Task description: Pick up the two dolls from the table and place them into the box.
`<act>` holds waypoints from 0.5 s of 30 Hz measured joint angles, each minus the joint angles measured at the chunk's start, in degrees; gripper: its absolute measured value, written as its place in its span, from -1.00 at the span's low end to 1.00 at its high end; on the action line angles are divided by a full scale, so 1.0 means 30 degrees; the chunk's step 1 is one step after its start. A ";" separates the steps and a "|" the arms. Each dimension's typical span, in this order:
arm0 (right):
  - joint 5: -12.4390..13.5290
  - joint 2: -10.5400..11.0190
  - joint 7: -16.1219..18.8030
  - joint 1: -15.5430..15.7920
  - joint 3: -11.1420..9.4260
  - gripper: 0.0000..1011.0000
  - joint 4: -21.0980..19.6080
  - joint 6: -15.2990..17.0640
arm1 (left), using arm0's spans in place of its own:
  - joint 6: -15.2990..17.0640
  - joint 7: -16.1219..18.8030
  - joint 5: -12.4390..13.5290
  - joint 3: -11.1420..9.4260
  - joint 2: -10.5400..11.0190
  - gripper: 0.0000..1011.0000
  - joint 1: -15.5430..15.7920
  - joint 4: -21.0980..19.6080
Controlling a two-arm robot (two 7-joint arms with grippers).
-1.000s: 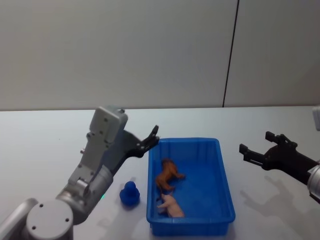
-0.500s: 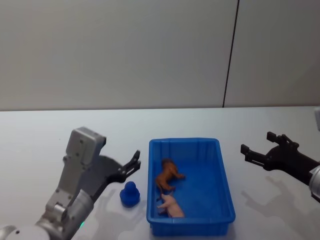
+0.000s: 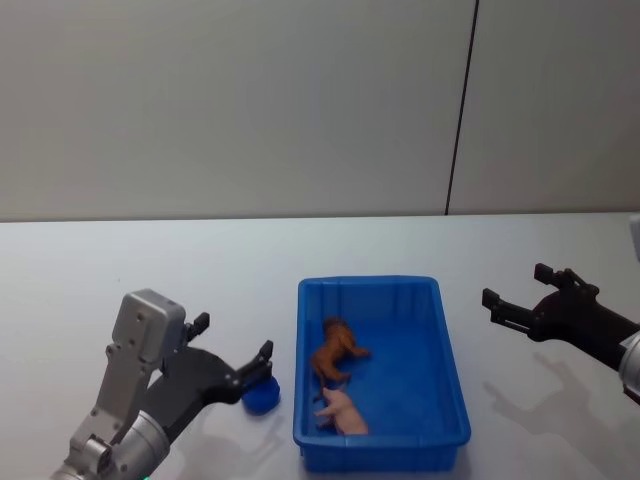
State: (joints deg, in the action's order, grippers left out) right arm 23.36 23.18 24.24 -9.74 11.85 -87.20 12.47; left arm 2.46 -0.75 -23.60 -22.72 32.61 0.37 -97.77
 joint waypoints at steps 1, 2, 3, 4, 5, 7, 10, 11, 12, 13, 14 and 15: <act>0.0000 0.0003 0.0000 0.0001 -0.0002 0.98 -0.0002 0.0001 | -0.0047 -0.0221 -0.0043 0.0012 0.0001 0.98 0.0007 0.0095; 0.0000 0.0005 0.0001 0.0003 -0.0004 0.98 -0.0002 0.0002 | -0.0108 -0.0545 -0.0099 0.0033 0.0002 0.98 0.0043 0.0305; 0.0001 0.0007 0.0001 0.0004 -0.0004 0.98 -0.0001 0.0002 | -0.0137 -0.0692 -0.0119 0.0045 -0.0003 0.98 0.0074 0.0418; 0.0001 0.0008 0.0000 0.0006 -0.0004 0.98 -0.0002 0.0003 | -0.0190 -0.1015 -0.0155 0.0065 -0.0033 0.98 0.0148 0.0673; 0.0001 0.0008 0.0000 0.0006 -0.0004 0.98 -0.0002 0.0003 | -0.0190 -0.1015 -0.0155 0.0065 -0.0033 0.98 0.0148 0.0673; 0.0000 0.0013 0.0000 0.0008 -0.0004 0.98 -0.0002 0.0002 | -0.0280 -0.1655 -0.0213 0.0094 -0.0119 0.98 0.0308 0.1158; 0.0000 0.0016 -0.0001 0.0008 -0.0004 0.98 -0.0002 0.0003 | -0.0350 -0.2222 -0.0235 0.0122 -0.0235 0.98 0.0498 0.1685; 0.0000 0.0016 -0.0001 0.0008 -0.0004 0.98 -0.0002 0.0003 | -0.0350 -0.2222 -0.0235 0.0122 -0.0235 0.98 0.0498 0.1685; 0.0000 0.0016 -0.0001 0.0009 -0.0005 0.98 -0.0002 0.0003 | -0.0375 -0.2480 -0.0236 0.0136 -0.0301 0.98 0.0602 0.1974; 0.0000 0.0016 -0.0002 0.0009 -0.0005 0.98 -0.0002 0.0002 | -0.0399 -0.2670 -0.0236 0.0145 -0.0363 0.98 0.0690 0.2210; -0.0001 0.0016 -0.0002 0.0009 -0.0004 0.98 -0.0002 0.0002 | -0.0411 -0.2763 -0.0235 0.0151 -0.0404 0.98 0.0749 0.2359; -0.0001 0.0016 -0.0003 0.0009 -0.0004 0.98 -0.0001 0.0002 | -0.0421 -0.2855 -0.0236 0.0156 -0.0434 0.98 0.0793 0.2474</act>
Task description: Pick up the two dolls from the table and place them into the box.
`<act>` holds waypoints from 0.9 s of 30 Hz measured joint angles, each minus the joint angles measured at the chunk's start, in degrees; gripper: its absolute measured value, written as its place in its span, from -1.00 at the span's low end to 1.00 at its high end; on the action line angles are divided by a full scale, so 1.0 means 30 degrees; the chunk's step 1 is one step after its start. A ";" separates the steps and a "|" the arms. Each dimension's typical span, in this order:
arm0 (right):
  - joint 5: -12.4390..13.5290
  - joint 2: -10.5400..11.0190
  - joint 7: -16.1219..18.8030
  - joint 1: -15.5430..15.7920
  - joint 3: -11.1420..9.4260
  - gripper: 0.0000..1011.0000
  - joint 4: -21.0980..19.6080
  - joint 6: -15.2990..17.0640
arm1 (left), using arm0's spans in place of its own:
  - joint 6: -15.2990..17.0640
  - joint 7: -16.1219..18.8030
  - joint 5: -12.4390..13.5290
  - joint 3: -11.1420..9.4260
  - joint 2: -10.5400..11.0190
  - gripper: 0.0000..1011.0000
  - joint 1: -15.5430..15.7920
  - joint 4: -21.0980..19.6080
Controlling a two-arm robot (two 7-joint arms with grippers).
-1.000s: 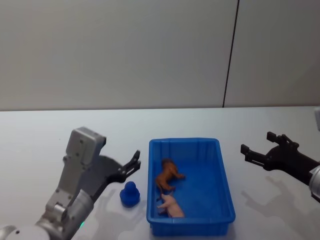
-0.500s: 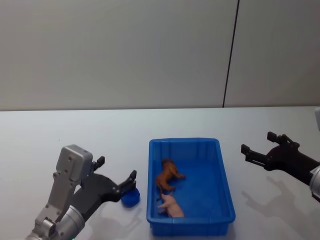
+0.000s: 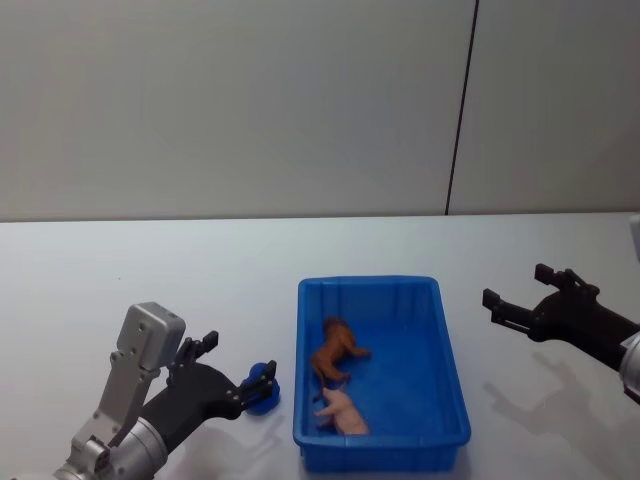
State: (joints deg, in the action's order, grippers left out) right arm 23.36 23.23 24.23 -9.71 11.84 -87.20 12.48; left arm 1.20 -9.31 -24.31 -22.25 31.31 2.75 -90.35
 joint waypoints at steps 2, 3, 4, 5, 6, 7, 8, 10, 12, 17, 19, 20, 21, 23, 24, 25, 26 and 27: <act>0.0000 0.0001 0.0001 -0.0001 0.0000 0.98 0.0000 0.0001 | -0.0031 -0.0289 0.0031 0.0011 -0.0092 0.98 0.0135 0.0336; -0.0001 -0.0001 0.0001 0.0000 0.0000 0.98 0.0000 0.0000 | -0.0042 -0.0363 0.0048 0.0012 -0.0123 0.98 0.0183 0.0450; 0.0000 0.0000 0.0001 0.0000 0.0001 0.98 0.0000 0.0000 | -0.0053 -0.0441 0.0067 0.0014 -0.0169 0.98 0.0252 0.0608; 0.0000 0.0000 0.0001 0.0000 0.0001 0.98 0.0000 0.0000 | -0.0064 -0.0516 0.0091 0.0015 -0.0205 0.98 0.0300 0.0719; -0.0001 0.0000 0.0001 0.0000 0.0000 0.98 0.0001 0.0001 | -0.0084 -0.0666 0.0140 0.0016 -0.0274 0.98 0.0401 0.0960; 0.0000 0.0000 0.0001 0.0000 0.0000 0.98 0.0001 0.0001 | -0.0102 -0.0772 0.0178 0.0016 -0.0311 0.98 0.0451 0.1082; 0.0000 0.0000 0.0001 0.0000 0.0000 0.98 0.0001 0.0002 | -0.0121 -0.0849 0.0208 0.0016 -0.0350 0.98 0.0505 0.1209; 0.0000 0.0000 0.0001 0.0000 0.0000 0.98 0.0002 0.0001 | -0.0183 -0.1079 0.0312 0.0014 -0.0491 0.98 0.0685 0.1583; -0.0001 0.0000 0.0000 -0.0001 0.0001 0.98 0.0002 0.0001 | -0.0226 -0.1222 0.0385 0.0011 -0.0568 0.98 0.0784 0.1837; -0.0001 0.0000 0.0001 -0.0001 0.0000 0.98 0.0002 0.0000 | -0.0377 -0.1768 0.0675 -0.0034 -0.0900 0.98 0.1241 0.2769; -0.0001 0.0000 0.0001 -0.0001 0.0001 0.98 0.0002 0.0000 | -0.0438 -0.2020 0.0830 -0.0062 -0.1076 0.98 0.1488 0.3236; -0.0001 0.0000 0.0000 0.0000 0.0001 0.98 0.0001 0.0000 | -0.0454 -0.2087 0.0872 -0.0070 -0.1137 0.98 0.1563 0.3352; -0.0001 0.0000 0.0001 -0.0001 0.0001 0.98 0.0002 -0.0001 | -0.0480 -0.2209 0.0968 -0.0093 -0.1231 0.98 0.1680 0.3605; -0.0001 0.0001 0.0001 -0.0001 0.0001 0.98 0.0001 -0.0001 | -0.0526 -0.2377 0.1069 -0.0112 -0.1337 0.98 0.1817 0.3872; 0.0000 0.0001 0.0001 0.0000 0.0001 0.98 0.0001 0.0000 | -0.0538 -0.2422 0.1102 -0.0121 -0.1380 0.98 0.1876 0.3982; 0.0000 0.0000 0.0001 0.0000 0.0001 0.98 0.0002 0.0000 | -0.0572 -0.2531 0.1188 -0.0140 -0.1471 0.98 0.1999 0.4210; -0.0001 0.0000 0.0001 0.0000 0.0001 0.98 0.0002 -0.0001 | -0.0601 -0.2603 0.1250 -0.0149 -0.1516 0.98 0.2064 0.4330; -0.0001 0.0000 0.0001 0.0000 0.0001 0.98 0.0001 -0.0001 | -0.0637 -0.2699 0.1342 -0.0173 -0.1617 0.98 0.2203 0.4590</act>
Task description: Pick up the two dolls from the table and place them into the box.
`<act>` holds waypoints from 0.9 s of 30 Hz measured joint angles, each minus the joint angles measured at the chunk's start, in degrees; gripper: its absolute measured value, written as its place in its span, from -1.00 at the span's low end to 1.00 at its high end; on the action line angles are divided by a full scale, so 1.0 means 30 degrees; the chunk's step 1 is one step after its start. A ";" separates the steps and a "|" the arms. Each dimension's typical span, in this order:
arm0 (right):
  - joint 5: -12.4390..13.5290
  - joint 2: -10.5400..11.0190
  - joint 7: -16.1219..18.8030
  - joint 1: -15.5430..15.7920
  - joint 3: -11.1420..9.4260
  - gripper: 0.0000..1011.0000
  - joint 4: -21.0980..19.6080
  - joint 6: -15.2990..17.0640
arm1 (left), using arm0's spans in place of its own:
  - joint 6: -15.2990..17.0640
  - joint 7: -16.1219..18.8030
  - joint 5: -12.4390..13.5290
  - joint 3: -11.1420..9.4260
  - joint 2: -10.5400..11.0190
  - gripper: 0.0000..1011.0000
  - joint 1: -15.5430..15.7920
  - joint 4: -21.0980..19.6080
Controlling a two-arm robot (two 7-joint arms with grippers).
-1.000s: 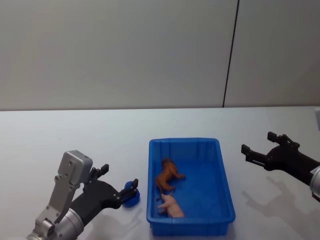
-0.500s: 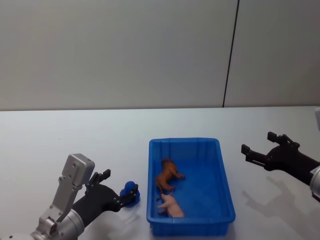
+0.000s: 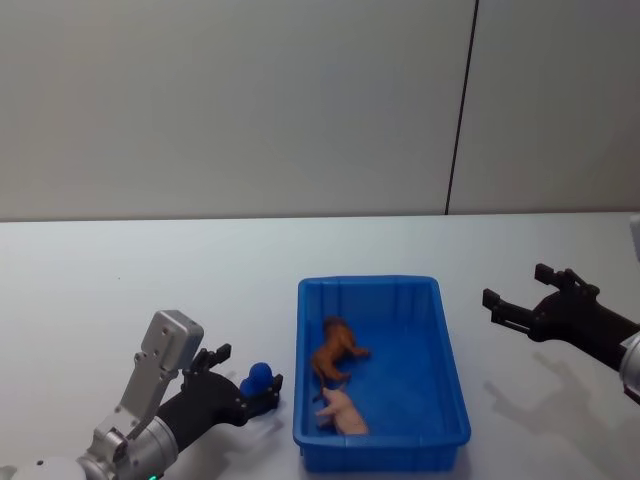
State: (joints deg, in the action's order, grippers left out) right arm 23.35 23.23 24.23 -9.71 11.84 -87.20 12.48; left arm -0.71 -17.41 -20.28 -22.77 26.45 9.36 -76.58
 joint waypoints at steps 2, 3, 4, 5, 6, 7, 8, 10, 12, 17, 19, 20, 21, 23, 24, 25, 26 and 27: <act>0.0001 0.0000 0.0000 -0.0001 0.0000 0.98 0.0000 0.0000 | -0.0043 -0.0101 0.0101 -0.0016 -0.0099 0.98 0.0124 0.0235; 0.0001 0.0000 0.0000 -0.0001 0.0000 0.98 0.0001 0.0000 | -0.0060 -0.0142 0.0144 -0.0020 -0.0126 0.98 0.0159 0.0297; 0.0001 0.0001 0.0000 -0.0001 0.0001 0.98 0.0000 0.0000 | -0.0077 -0.0186 0.0185 -0.0028 -0.0178 0.98 0.0228 0.0419; 0.0000 0.0001 0.0000 0.0000 0.0000 0.98 0.0001 -0.0001 | -0.0120 -0.0270 0.0275 -0.0040 -0.0246 0.98 0.0327 0.0598; 0.0001 0.0000 0.0000 -0.0001 0.0000 0.98 0.0001 -0.0001 | -0.0136 -0.0301 0.0310 -0.0047 -0.0277 0.96 0.0373 0.0684; 0.0001 0.0000 0.0001 -0.0001 0.0000 0.98 0.0001 -0.0001 | -0.0152 -0.0332 0.0346 -0.0051 -0.0307 0.95 0.0416 0.0759; 0.0001 0.0001 0.0000 -0.0001 0.0000 0.98 0.0001 0.0000 | -0.0188 -0.0393 0.0416 -0.0063 -0.0378 0.87 0.0510 0.0932; 0.0001 0.0001 0.0000 -0.0001 -0.0001 0.98 0.0001 0.0000 | -0.0222 -0.0482 0.0509 -0.0074 -0.0457 0.79 0.0619 0.1135; 0.0001 0.0001 0.0000 -0.0001 0.0000 0.98 0.0000 0.0000 | -0.0249 -0.0538 0.0568 -0.0080 -0.0511 0.70 0.0692 0.1280; 0.0001 0.0000 0.0000 0.0000 0.0000 0.98 0.0001 -0.0001 | -0.0269 -0.0661 0.0704 -0.0091 -0.0659 0.41 0.0882 0.1622; 0.0001 0.0000 0.0001 0.0000 0.0000 0.98 0.0001 0.0000 | -0.0270 -0.0686 0.0732 -0.0095 -0.0694 0.30 0.0924 0.1691; 0.0001 0.0000 0.0000 -0.0001 0.0001 0.98 0.0001 0.0000 | -0.0267 -0.0697 0.0747 -0.0096 -0.0713 0.26 0.0954 0.1731; 0.0001 0.0000 0.0000 -0.0001 0.0000 0.98 0.0001 0.0000 | -0.0257 -0.0711 0.0762 -0.0098 -0.0745 0.14 0.0990 0.1784; 0.0001 0.0000 0.0000 -0.0001 0.0000 0.98 0.0001 0.0000 | -0.0228 -0.0720 0.0789 -0.0100 -0.0776 0.06 0.1029 0.1838; 0.0001 0.0001 0.0000 -0.0001 0.0000 0.98 0.0001 0.0000 | -0.0201 -0.0726 0.0809 -0.0100 -0.0799 -0.06 0.1059 0.1880; 0.0001 0.0001 0.0000 -0.0001 0.0000 0.98 0.0001 0.0000 | -0.0186 -0.0728 0.0815 -0.0100 -0.0809 -0.11 0.1072 0.1897; 0.0001 0.0000 -0.0001 0.0000 0.0000 0.98 0.0001 0.0000 | -0.0168 -0.0729 0.0823 -0.0099 -0.0820 -0.15 0.1084 0.1911; 0.0001 0.0001 0.0000 -0.0001 0.0000 0.98 0.0001 0.0000 | -0.0127 -0.0730 0.0835 -0.0100 -0.0840 -0.23 0.1106 0.1946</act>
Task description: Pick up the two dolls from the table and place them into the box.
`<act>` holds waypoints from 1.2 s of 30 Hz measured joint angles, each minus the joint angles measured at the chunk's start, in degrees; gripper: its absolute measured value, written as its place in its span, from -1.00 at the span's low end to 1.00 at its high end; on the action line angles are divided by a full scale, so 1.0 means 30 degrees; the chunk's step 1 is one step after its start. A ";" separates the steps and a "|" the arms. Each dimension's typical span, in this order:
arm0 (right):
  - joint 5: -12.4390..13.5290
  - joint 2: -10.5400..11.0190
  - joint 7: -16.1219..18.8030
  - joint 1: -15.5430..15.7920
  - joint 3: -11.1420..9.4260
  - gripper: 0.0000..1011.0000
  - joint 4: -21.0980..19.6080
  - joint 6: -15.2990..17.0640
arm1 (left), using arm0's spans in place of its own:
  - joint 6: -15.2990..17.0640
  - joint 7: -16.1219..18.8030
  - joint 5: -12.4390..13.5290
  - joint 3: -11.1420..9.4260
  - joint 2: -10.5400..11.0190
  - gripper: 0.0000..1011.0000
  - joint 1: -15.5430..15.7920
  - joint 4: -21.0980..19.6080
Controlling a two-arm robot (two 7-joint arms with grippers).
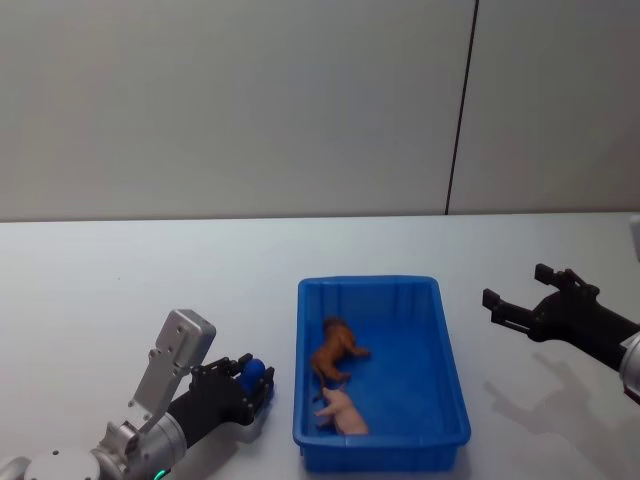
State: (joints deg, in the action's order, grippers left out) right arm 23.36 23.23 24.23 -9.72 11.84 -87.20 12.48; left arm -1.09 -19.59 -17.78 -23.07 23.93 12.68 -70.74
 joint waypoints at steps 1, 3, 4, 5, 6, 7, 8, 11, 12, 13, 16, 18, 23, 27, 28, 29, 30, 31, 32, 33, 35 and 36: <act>-0.0001 0.0000 0.0000 0.0001 -0.0001 0.98 0.0000 -0.0001 | 0.0020 -0.0001 0.0005 0.0000 -0.0009 -0.29 0.0008 0.0011; -0.0001 0.0000 0.0000 0.0000 0.0000 0.98 0.0000 0.0000 | 0.0078 0.0000 0.0021 0.0001 -0.0030 -0.36 0.0037 0.0031; -0.0001 0.0000 0.0000 0.0001 -0.0001 0.98 0.0000 0.0000 | 0.0096 -0.0001 0.0025 0.0003 -0.0037 -0.39 0.0044 0.0036; 0.0000 0.0000 0.0000 0.0001 0.0000 0.98 0.0000 -0.0001 | 0.0115 -0.0001 0.0029 0.0005 -0.0041 -0.40 0.0048 0.0037; 0.0000 0.0000 0.0000 0.0001 0.0000 0.98 0.0000 -0.0001 | 0.0141 0.0000 0.0033 0.0009 -0.0046 -0.41 0.0051 0.0037; 0.0000 0.0000 0.0000 0.0000 0.0000 0.98 -0.0001 0.0000 | 0.0177 0.0002 0.0037 0.0015 -0.0050 -0.43 0.0055 0.0033; -0.0001 -0.0001 0.0000 0.0000 0.0000 0.98 0.0000 -0.0001 | 0.0214 0.0016 0.0040 0.0026 -0.0050 -0.43 0.0055 0.0001; -0.0001 -0.0001 0.0000 0.0000 0.0000 0.98 0.0000 -0.0001 | 0.0257 0.0070 0.0049 0.0057 -0.0034 -0.48 0.0053 -0.0125; 0.0000 0.0000 0.0000 0.0000 0.0000 0.98 0.0000 -0.0001 | 0.0262 0.0088 0.0051 0.0069 -0.0025 -0.50 0.0048 -0.0164; 0.0000 0.0000 0.0000 0.0000 0.0000 0.98 0.0000 0.0000 | 0.0266 0.0137 0.0054 0.0103 0.0007 -0.51 0.0030 -0.0325; 0.0000 -0.0001 0.0000 0.0001 0.0000 0.98 0.0000 -0.0001 | 0.0267 0.0239 0.0070 0.0172 0.0076 -0.53 -0.0009 -0.0642; -0.0001 -0.0001 0.0000 0.0001 0.0000 0.98 -0.0001 -0.0001 | 0.0263 0.0360 0.0113 0.0249 0.0149 -0.56 -0.0037 -0.0983; -0.0001 -0.0001 0.0000 0.0001 0.0000 0.98 0.0000 -0.0001 | 0.0243 0.0639 0.0290 0.0466 0.0335 -0.62 -0.0048 -0.1964; 0.0000 -0.0001 0.0000 0.0001 0.0000 0.98 -0.0001 -0.0001 | 0.0241 0.0813 0.0502 0.0613 0.0407 -0.66 0.0064 -0.2726; 0.0000 -0.0001 0.0001 0.0000 0.0000 0.98 0.0001 0.0000 | 0.0241 0.0834 0.0548 0.0633 0.0408 -0.67 0.0103 -0.2863; 0.0000 -0.0001 0.0000 0.0000 0.0000 0.98 -0.0001 0.0000 | 0.0242 0.0850 0.0599 0.0659 0.0407 -0.67 0.0161 -0.3045; 0.0000 0.0000 0.0001 0.0000 0.0000 0.98 -0.0001 0.0000 | 0.0253 0.0872 0.0704 0.0694 0.0386 -0.69 0.0265 -0.3287; -0.0001 0.0000 0.0000 0.0000 0.0000 0.98 0.0000 -0.0001 | 0.0263 0.0872 0.0773 0.0701 0.0361 -0.70 0.0323 -0.3410; -0.0001 0.0000 0.0000 0.0000 0.0000 0.98 0.0000 -0.0001 | 0.0281 0.0872 0.0878 0.0708 0.0300 -0.71 0.0441 -0.3609; 0.0000 -0.0001 0.0001 0.0000 0.0000 0.98 -0.0001 -0.0001 | 0.0288 0.0864 0.0924 0.0710 0.0249 -0.71 0.0527 -0.3721; 0.0000 0.0000 0.0000 0.0000 -0.0001 0.98 -0.0001 -0.0001 | 0.0296 0.0813 0.1029 0.0709 0.0155 -0.71 0.0659 -0.3855; -0.0001 0.0000 0.0000 0.0000 0.0000 0.98 0.0000 -0.0001 | 0.0299 0.0724 0.1116 0.0693 0.0032 -0.71 0.0809 -0.3957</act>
State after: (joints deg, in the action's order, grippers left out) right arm 23.35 23.23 24.23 -9.72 11.84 -87.20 12.47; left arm -0.20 -17.42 -14.43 -20.99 24.03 15.10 -82.61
